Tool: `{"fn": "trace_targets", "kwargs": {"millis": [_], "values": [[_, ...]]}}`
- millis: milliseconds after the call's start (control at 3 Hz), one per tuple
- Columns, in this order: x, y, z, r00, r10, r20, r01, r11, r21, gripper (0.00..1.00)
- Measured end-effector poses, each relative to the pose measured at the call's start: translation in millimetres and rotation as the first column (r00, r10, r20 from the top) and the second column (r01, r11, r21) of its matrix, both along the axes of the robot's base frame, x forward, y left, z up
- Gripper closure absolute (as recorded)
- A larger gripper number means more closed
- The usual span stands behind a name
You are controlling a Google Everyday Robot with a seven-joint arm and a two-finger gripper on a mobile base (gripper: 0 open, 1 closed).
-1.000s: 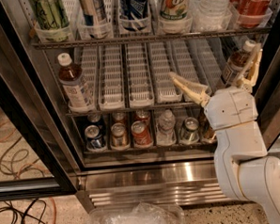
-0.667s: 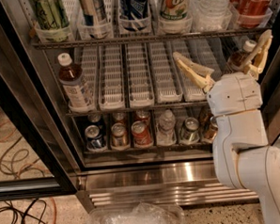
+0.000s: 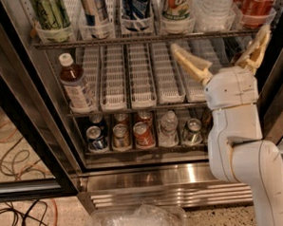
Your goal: Pick water bottle from top shelf of fridge
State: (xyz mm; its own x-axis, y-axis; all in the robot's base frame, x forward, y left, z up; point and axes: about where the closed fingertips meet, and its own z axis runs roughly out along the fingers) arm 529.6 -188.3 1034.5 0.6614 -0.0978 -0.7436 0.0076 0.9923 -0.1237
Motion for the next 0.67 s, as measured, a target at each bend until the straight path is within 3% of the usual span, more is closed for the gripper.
{"fn": "trace_targets", "kwargs": {"millis": [667], "values": [[23.7, 2.2, 23.5, 0.9976, -0.017, 0.068, 0.01, 0.994, 0.109, 0.0]]}}
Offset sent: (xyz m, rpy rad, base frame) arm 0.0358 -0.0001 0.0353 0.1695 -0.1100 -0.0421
